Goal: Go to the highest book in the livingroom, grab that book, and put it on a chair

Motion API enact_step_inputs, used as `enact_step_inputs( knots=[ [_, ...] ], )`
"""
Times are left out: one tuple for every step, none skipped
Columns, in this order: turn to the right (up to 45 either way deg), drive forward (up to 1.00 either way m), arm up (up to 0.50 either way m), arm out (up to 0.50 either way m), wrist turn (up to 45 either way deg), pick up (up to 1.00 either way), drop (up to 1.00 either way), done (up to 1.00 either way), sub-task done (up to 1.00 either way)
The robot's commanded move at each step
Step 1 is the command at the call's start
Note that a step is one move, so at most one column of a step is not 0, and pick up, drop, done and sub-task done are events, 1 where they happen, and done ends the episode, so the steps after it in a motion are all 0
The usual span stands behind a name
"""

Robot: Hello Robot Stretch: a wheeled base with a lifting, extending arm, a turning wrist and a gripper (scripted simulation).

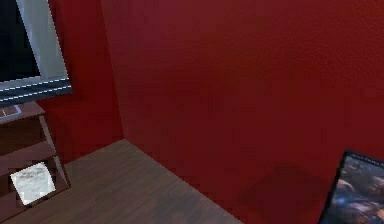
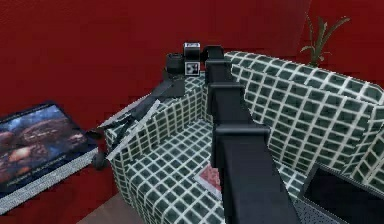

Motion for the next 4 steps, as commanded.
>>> enact_step_inputs(
  knots=[
    [0.0,0.00,0.00,0.00,-9.0,0.00,0.00,0.00,0.00],
    [0.0,0.00,0.00,-0.32,0.0,0.00,0.00,0.00,0.00],
    [-45.0,0.00,0.00,0.00,0.0,0.00,0.00,0.00,0.00],
    [-3.0,0.00,0.00,0.00,0.0,0.00,0.00,0.00,0.00]
  ],
)
